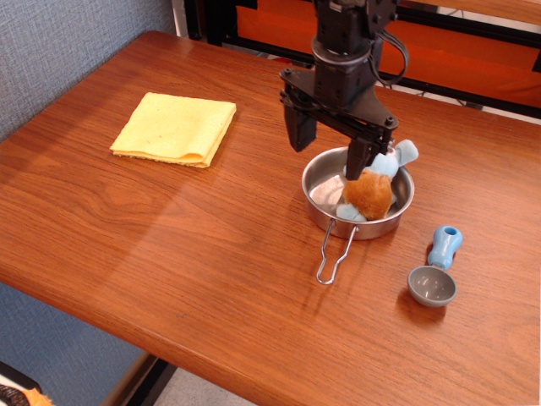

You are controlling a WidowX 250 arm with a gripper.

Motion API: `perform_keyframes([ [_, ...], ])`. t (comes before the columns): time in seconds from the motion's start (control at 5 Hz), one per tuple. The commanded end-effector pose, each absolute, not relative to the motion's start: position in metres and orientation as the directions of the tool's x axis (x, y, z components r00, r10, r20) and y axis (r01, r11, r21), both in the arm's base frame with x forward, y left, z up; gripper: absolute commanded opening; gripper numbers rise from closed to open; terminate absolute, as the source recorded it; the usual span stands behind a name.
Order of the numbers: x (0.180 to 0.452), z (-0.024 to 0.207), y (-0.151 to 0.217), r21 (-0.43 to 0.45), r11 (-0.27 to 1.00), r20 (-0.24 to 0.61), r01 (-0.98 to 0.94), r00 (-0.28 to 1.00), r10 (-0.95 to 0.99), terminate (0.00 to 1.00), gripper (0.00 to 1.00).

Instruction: Move the toy from the vessel and put it on the towel

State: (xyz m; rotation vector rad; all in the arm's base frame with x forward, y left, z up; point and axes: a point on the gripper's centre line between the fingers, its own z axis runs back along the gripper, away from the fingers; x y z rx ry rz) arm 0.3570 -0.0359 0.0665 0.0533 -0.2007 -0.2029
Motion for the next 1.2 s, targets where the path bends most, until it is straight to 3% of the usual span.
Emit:
perform_keyframes([
  [0.0, 0.366, 0.084, -0.055, 0.068, 0.966, 0.258, 0.250, 0.931, -0.259, 0.00, 1.00],
  [1.0, 0.375, 0.056, -0.065, -0.026, 0.964, 0.190, 0.266, 0.948, -0.256, 0.00, 1.00],
])
